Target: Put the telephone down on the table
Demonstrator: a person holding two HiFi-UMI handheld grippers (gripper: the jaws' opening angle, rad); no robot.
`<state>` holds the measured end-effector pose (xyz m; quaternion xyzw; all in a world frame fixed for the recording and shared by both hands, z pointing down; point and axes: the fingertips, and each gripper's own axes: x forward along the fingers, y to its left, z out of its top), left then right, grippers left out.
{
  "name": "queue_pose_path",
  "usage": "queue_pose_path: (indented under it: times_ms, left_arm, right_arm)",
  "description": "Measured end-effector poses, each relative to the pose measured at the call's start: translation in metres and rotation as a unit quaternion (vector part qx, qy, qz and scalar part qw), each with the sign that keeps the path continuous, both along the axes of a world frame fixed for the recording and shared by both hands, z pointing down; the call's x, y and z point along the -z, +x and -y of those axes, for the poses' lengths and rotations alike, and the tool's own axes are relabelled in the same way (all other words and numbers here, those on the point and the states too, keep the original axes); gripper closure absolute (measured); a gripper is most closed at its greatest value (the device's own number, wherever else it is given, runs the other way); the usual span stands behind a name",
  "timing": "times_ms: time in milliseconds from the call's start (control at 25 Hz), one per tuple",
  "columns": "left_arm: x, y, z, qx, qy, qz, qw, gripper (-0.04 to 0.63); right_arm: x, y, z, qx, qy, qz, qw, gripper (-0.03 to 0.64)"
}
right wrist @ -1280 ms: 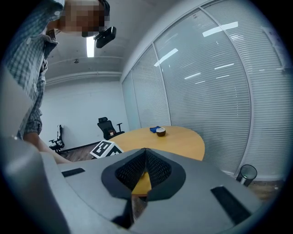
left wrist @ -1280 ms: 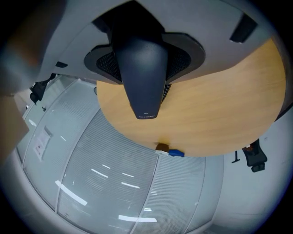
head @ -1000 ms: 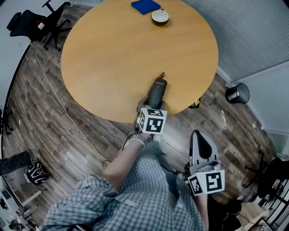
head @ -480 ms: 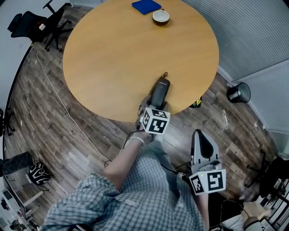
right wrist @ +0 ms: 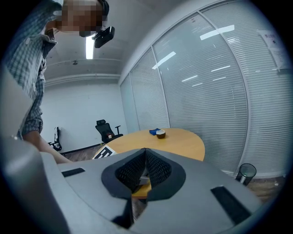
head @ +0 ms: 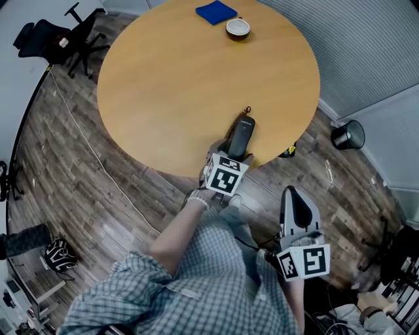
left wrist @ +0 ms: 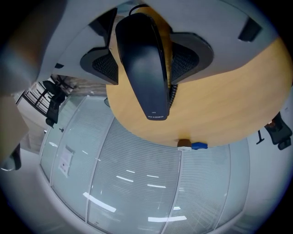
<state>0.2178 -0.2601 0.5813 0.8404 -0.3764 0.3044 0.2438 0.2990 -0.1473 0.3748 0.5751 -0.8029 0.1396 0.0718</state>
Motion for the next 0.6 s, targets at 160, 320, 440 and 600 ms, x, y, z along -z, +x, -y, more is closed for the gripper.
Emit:
queue_pose_path:
  times_ms: [160,320,440,600]
  left_arm:
    - [0.017,-0.005,0.004,-0.007,0.019,-0.013,0.9997,0.244]
    - [0.035,-0.015,0.000,-0.012,0.029,-0.026,0.9992,0.244]
    - [0.050,-0.023,-0.005,-0.021,0.042,-0.039,0.9981,0.245]
    - [0.069,-0.034,-0.013,-0.029,0.055,-0.058,0.9964,0.245]
  right_arm:
    - [0.006,-0.010,0.002,0.000,0.006,-0.001,1.000,0.607]
    - [0.012,-0.023,0.000,-0.001,0.015,-0.002,1.000,0.606]
    - [0.016,-0.033,-0.004,-0.005,0.021,-0.002,1.000,0.606]
    - [0.018,-0.048,-0.011,-0.011,0.029,-0.002,1.000,0.606]
